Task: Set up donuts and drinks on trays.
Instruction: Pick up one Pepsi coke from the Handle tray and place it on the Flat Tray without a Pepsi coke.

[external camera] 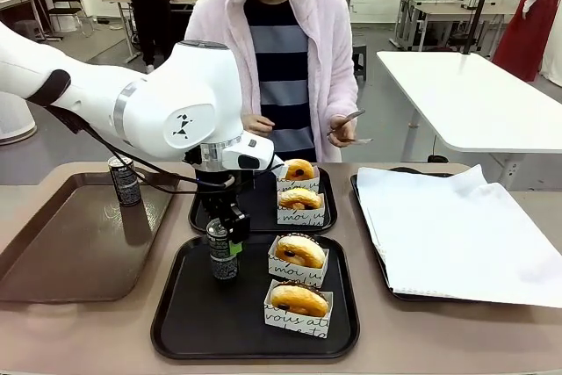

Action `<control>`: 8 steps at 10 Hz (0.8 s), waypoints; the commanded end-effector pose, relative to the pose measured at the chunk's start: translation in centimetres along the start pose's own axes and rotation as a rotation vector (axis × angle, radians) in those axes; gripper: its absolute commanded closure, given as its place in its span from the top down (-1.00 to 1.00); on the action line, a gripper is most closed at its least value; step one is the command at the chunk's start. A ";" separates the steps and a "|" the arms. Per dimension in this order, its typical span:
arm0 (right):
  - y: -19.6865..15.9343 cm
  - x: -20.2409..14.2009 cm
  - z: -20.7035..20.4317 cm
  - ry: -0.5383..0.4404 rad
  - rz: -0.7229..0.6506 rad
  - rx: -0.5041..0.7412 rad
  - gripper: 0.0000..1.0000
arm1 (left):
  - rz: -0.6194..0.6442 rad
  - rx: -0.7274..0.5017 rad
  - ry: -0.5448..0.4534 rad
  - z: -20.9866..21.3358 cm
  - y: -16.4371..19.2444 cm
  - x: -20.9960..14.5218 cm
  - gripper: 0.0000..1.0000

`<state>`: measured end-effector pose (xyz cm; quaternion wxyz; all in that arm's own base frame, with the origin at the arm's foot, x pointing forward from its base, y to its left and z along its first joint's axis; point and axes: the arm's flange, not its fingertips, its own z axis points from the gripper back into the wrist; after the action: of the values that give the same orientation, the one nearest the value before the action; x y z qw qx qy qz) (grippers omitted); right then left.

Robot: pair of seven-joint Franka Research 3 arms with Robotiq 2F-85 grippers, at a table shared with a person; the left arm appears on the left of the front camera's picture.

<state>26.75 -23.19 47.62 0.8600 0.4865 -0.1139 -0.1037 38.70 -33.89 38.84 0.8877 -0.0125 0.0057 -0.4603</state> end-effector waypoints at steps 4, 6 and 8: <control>0.0 0.0 -0.1 -0.007 0.017 0.023 1.00 | -0.003 0.035 -0.017 1.7 0.1 0.1 1.00; 0.0 0.0 -0.1 -0.007 0.017 0.023 1.00 | 0.001 0.057 -0.031 3.2 -0.1 -0.3 1.00; 0.0 0.0 -0.1 -0.007 0.017 0.023 1.00 | 0.034 0.084 -0.022 5.6 -0.7 -1.2 1.00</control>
<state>26.75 -23.19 47.62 0.8600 0.4866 -0.1138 -0.1038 38.32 -33.74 43.26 0.8887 -0.0019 -0.0251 -0.4579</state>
